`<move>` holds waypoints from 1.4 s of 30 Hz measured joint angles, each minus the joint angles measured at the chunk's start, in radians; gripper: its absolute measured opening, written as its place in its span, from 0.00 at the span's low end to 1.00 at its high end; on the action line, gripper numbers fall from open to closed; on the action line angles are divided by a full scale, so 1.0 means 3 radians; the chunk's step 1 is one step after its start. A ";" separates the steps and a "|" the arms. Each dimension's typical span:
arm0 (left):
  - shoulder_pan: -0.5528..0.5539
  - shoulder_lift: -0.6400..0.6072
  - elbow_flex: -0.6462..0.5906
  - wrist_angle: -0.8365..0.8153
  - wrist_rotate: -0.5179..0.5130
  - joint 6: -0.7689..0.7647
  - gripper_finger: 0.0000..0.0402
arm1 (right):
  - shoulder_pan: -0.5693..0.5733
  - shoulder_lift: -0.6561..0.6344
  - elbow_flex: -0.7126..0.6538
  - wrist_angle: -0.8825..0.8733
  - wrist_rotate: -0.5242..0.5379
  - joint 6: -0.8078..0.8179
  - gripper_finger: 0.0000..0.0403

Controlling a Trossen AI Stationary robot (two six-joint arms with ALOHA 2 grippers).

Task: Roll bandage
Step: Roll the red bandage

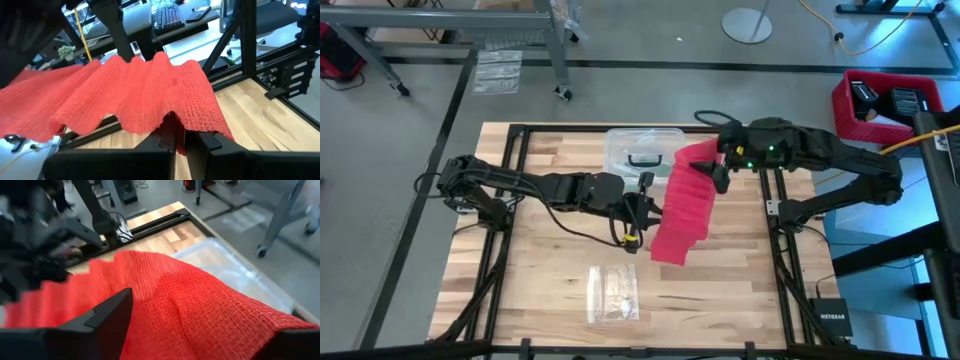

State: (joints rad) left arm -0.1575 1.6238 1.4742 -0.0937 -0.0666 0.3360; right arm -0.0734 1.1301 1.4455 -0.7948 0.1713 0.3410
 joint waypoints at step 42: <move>0.0242 0.0000 0.0004 -0.0347 -0.0005 -0.0360 0.03 | -0.0027 0.0000 0.1090 -0.1381 -0.0377 0.1282 0.71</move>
State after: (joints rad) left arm -0.0849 1.6238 1.4754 -0.1978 -0.0681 0.2279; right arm -0.0816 1.1301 1.7724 -1.2093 0.0583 0.7256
